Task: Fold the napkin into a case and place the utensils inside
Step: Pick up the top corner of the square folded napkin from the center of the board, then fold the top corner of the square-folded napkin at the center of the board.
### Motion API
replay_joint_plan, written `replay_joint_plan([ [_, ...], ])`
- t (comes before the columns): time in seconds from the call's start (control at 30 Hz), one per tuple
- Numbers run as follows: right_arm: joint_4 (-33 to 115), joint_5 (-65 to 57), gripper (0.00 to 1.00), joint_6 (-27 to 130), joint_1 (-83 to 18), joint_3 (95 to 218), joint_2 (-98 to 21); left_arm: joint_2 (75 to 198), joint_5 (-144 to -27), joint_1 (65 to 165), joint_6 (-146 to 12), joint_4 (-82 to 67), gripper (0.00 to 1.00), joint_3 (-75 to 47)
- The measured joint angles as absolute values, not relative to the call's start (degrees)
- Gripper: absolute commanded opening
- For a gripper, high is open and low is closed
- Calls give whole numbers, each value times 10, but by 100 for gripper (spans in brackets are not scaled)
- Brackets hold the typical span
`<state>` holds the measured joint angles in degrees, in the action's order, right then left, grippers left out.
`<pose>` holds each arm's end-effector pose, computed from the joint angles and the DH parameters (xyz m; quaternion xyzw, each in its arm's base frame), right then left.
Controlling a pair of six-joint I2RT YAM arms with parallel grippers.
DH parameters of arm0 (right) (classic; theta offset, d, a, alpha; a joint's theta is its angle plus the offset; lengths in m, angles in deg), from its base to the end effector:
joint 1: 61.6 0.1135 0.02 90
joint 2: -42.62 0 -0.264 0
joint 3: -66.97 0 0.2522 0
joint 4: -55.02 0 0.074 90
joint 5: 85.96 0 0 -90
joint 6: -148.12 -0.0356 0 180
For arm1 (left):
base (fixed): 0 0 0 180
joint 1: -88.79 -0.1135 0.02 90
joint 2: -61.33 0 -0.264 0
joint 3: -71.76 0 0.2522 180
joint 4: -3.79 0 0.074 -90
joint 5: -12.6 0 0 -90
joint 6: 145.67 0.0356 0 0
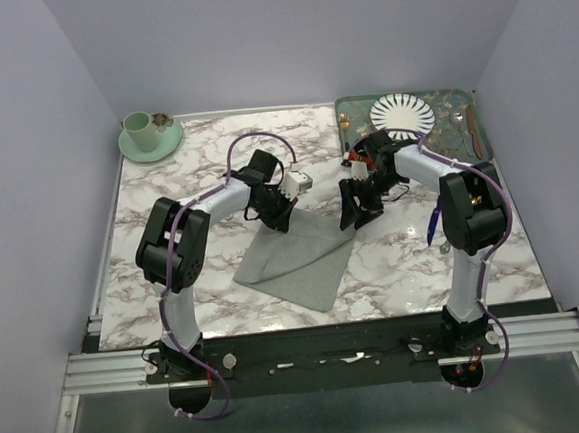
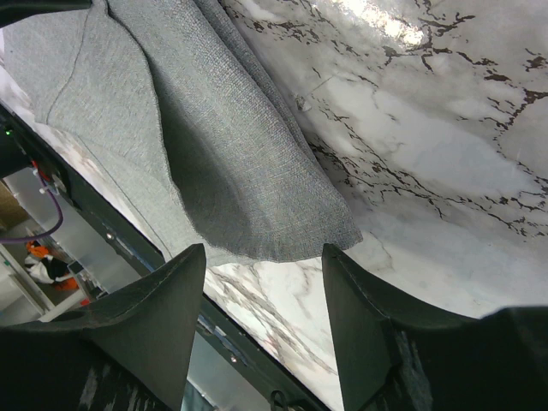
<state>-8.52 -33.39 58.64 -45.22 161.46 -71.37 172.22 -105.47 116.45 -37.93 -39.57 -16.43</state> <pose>0.3560 0.1272 0.1690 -0.1582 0.9323 0.3251 0.0128 0.3373 -0.1957 0.1665 0.4126 0.8561 -0.2537 0.1799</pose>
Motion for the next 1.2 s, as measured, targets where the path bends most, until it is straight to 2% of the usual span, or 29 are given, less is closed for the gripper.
replay_joint_plan([
  [0.47,-85,-342,65,587,-452,1615,-714,1709,-1038,1162,-333,-463,0,-226],
  [1.2,-83,-363,53,585,-452,1620,-714,1765,-1007,1127,-302,-464,0,-287],
])
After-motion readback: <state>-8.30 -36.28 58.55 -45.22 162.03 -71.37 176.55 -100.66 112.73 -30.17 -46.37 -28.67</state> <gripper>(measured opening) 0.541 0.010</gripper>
